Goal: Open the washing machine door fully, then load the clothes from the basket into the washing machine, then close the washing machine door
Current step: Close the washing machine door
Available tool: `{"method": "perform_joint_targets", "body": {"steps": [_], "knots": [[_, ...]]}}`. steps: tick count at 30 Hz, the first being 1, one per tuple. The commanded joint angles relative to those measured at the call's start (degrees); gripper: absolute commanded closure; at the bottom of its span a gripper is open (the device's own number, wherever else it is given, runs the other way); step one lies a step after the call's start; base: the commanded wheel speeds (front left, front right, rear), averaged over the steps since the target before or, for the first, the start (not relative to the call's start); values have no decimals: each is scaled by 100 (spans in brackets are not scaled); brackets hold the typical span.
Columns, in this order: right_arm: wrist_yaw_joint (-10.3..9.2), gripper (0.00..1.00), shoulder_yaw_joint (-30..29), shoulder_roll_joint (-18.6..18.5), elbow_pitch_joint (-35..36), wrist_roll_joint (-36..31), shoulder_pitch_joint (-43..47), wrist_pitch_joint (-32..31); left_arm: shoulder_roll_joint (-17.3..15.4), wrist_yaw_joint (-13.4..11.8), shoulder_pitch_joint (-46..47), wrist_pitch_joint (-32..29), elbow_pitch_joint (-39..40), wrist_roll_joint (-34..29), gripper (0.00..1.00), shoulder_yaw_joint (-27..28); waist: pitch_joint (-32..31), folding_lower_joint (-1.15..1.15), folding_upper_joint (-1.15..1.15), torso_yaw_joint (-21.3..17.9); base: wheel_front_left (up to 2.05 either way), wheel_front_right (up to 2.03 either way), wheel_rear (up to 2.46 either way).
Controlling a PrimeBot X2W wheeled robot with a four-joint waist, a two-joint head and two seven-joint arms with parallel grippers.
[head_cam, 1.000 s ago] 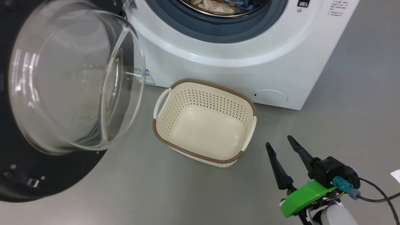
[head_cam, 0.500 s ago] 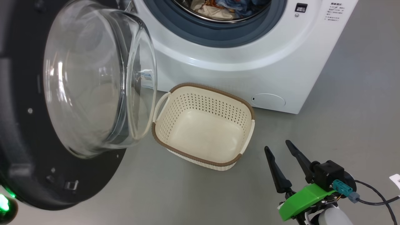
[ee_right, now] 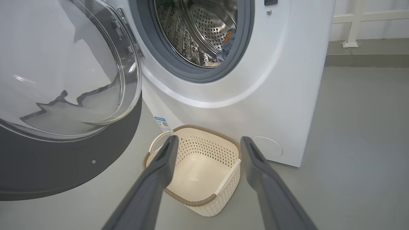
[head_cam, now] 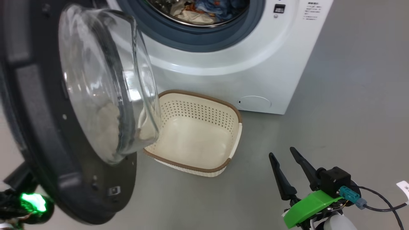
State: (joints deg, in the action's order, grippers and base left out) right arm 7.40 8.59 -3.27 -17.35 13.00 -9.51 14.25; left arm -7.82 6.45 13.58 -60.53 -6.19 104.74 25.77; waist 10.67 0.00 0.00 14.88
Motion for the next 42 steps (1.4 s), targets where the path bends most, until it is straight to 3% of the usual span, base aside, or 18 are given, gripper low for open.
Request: {"method": "perform_joint_targets", "body": {"steps": [1, 8, 14, 26, 42], "knots": [[9, 0, 156, 39, 111, 21, -108, 65, -107, 5, -23, -140, 259, 30, 100, 56, -8, 0, 0, -119, 0, 0, 0], [9, 0, 144, 39, 137, 85, -96, 72, 292, 11, 32, -2, 552, 133, 100, -210, 13, 0, 0, -383, 0, 0, 0], [9, 0, 154, 39, 217, 127, -120, 73, 442, 43, 166, 96, 498, 114, 100, -746, 94, 0, 0, -633, 0, 0, 0], [9, 0, 134, 39, 370, 169, -171, 74, 492, 100, 668, 1002, 190, -101, 100, -1472, 391, 0, 0, -1231, 0, 0, 0], [9, 0, 146, 39, 571, 370, -267, 74, 493, 103, 1460, 2159, 120, -411, 100, -1678, 801, 0, 0, -1971, 0, 0, 0]]}}
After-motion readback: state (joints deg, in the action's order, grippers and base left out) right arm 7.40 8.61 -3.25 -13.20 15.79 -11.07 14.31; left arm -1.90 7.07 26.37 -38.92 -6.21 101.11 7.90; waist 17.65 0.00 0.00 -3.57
